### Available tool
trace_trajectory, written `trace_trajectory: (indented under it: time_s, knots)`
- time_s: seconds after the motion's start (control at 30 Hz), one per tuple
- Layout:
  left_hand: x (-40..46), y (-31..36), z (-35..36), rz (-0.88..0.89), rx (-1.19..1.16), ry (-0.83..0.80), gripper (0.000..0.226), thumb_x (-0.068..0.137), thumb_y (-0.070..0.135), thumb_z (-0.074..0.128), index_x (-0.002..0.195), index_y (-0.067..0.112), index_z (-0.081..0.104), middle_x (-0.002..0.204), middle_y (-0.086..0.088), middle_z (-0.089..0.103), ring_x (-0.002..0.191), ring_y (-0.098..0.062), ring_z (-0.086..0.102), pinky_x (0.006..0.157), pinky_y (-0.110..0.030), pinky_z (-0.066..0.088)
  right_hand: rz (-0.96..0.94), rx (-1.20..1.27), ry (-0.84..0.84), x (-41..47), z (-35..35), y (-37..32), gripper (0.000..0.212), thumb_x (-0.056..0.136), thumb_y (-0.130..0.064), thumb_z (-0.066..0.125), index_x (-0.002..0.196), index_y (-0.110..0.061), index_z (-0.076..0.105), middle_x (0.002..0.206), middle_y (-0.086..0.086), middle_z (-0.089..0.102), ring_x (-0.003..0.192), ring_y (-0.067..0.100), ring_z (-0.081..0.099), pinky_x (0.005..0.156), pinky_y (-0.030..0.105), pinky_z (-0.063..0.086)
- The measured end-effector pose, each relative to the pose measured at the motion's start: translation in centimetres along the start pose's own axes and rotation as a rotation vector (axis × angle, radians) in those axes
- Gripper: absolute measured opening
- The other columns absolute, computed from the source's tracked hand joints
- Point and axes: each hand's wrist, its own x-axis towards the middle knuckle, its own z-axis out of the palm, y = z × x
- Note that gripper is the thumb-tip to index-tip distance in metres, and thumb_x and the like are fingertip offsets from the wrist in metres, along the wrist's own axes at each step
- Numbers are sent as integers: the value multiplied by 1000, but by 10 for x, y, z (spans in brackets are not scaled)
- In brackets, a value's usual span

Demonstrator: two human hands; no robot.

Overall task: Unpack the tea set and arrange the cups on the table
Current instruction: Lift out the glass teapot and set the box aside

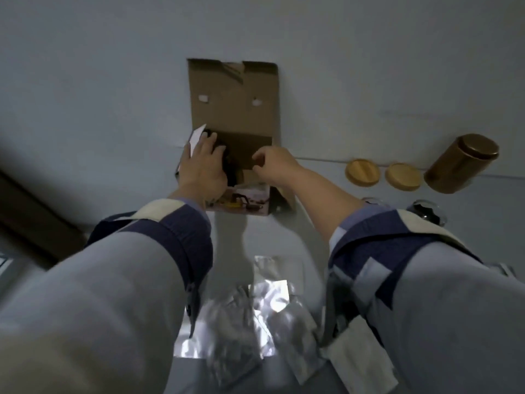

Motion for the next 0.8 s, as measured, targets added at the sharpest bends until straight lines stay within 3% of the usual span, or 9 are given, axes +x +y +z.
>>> trace_trajectory:
  time_s: [0.1, 0.17, 0.33, 0.43, 0.5, 0.57, 0.67, 0.73, 0.8]
  knots:
    - [8, -36, 8, -67, 3, -41, 66, 92, 27, 44, 150, 13, 15, 160, -9, 5, 148, -27, 1, 119, -47, 6, 36, -14, -73, 30, 21, -26, 28, 94, -26, 52, 114, -9, 62, 114, 9, 63, 105, 26, 60, 82, 32, 51]
    - [10, -50, 13, -106, -66, -108, 67, 94, 28, 43, 150, 10, 11, 160, -13, 3, 147, -31, 7, 119, -47, 14, 78, -25, -157, 45, 32, -38, 23, 96, -26, 53, 93, -5, 61, 93, 10, 60, 91, 27, 58, 59, 28, 43]
    - [6, -64, 30, -228, -341, -227, 71, 96, 17, 42, 152, 9, 0, 159, -13, 1, 136, -38, 34, 106, -47, 35, 187, -128, -332, 62, 55, -59, 41, 99, -32, 47, 127, -3, 51, 106, 14, 51, 92, 24, 48, 73, 29, 39]
    - [2, -60, 34, -252, -405, -170, 66, 98, 17, 38, 152, 11, 0, 157, -14, 14, 131, -38, 39, 107, -47, 37, 238, -120, -322, 68, 63, -64, 30, 101, -23, 44, 120, -3, 54, 90, 9, 50, 79, 21, 49, 52, 25, 33]
    - [2, -56, 34, -298, -432, -155, 63, 99, 17, 36, 151, 14, 3, 154, -14, 21, 127, -37, 44, 106, -47, 39, 301, -79, -260, 68, 67, -62, 14, 100, -17, 44, 99, -8, 55, 76, 5, 47, 63, 17, 44, 47, 25, 28]
    - [4, -52, 34, -344, -434, -162, 71, 96, 13, 43, 152, 12, -1, 156, -12, 15, 127, -37, 43, 103, -45, 39, 324, -34, -193, 66, 65, -59, 17, 97, -14, 45, 81, -9, 50, 77, 6, 50, 59, 16, 44, 47, 26, 29]
    - [6, -50, 34, -383, -436, -178, 82, 92, 13, 52, 152, 13, -4, 152, -12, 20, 125, -36, 45, 100, -45, 42, 324, 7, -122, 59, 46, -56, 14, 96, -17, 49, 89, -8, 56, 88, 8, 57, 64, 17, 51, 50, 26, 37]
    - [4, -49, 30, -394, -440, -203, 82, 92, 14, 52, 152, 12, -5, 150, -13, 22, 125, -37, 45, 100, -46, 42, 351, 79, -88, 51, 26, -53, 17, 97, -18, 49, 99, -5, 60, 96, 10, 64, 80, 23, 61, 67, 31, 53]
    - [3, -48, 27, -397, -438, -217, 83, 92, 15, 52, 151, 11, -5, 149, -13, 22, 126, -38, 43, 102, -47, 40, 369, 206, -62, 43, 2, -52, 20, 97, -18, 48, 101, -2, 59, 103, 15, 66, 95, 31, 65, 85, 41, 56]
